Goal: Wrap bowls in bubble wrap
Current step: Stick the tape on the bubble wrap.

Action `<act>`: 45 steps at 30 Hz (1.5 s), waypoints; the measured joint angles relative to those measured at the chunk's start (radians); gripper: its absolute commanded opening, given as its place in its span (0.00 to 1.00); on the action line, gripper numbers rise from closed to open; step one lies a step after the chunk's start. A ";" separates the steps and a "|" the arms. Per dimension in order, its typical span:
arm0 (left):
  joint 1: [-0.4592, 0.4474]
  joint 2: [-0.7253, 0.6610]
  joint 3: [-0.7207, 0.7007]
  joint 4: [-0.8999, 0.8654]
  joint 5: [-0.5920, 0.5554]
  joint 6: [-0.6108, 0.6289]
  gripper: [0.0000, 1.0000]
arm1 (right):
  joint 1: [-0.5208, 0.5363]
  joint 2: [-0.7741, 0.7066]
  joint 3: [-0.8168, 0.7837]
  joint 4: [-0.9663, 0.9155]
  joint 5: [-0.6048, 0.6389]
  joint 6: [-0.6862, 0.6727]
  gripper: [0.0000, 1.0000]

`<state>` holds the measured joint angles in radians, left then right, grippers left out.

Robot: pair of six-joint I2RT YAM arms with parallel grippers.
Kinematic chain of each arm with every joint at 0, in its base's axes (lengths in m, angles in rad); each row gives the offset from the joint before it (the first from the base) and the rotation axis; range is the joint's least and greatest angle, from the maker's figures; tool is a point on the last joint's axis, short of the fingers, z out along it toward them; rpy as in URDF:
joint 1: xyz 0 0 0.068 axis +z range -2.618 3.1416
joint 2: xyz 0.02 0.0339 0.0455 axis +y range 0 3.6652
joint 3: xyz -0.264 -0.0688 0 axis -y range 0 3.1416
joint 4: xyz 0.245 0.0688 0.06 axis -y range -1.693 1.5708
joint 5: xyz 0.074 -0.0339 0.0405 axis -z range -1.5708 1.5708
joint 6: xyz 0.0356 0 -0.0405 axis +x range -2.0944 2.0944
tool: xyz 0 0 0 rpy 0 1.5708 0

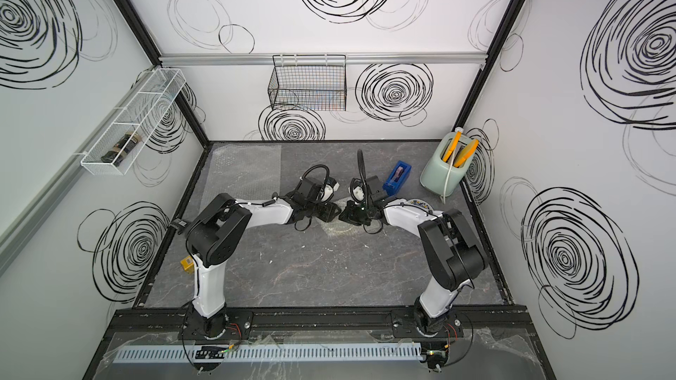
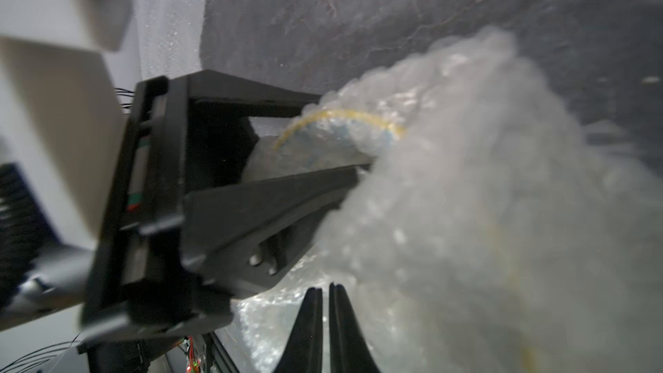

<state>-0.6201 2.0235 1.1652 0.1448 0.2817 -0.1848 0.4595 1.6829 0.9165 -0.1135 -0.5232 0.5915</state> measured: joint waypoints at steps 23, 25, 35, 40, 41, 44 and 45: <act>-0.001 -0.004 -0.010 0.041 -0.006 -0.021 0.43 | -0.017 0.066 0.020 0.009 0.130 0.019 0.01; -0.001 -0.004 -0.011 0.045 -0.006 -0.022 0.42 | -0.016 0.063 0.020 0.007 0.131 0.018 0.02; -0.001 -0.020 -0.029 0.034 -0.013 -0.025 0.43 | -0.024 -0.105 0.020 -0.066 0.137 0.006 0.13; -0.001 -0.037 -0.032 0.026 -0.016 -0.026 0.43 | -0.031 -0.128 0.033 -0.062 0.106 0.007 0.12; -0.001 -0.041 -0.032 0.026 -0.017 -0.026 0.43 | -0.031 -0.121 0.035 -0.059 0.097 0.008 0.12; -0.001 -0.047 -0.032 0.025 -0.018 -0.027 0.43 | -0.022 -0.075 0.050 -0.055 0.074 0.010 0.12; -0.001 -0.047 -0.032 0.025 -0.018 -0.029 0.43 | -0.017 -0.052 0.058 -0.052 0.068 0.011 0.12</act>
<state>-0.6209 1.9766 1.1336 0.1696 0.2638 -0.2134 0.4423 1.6310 0.9745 -0.1658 -0.4549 0.6022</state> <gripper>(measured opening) 0.432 0.124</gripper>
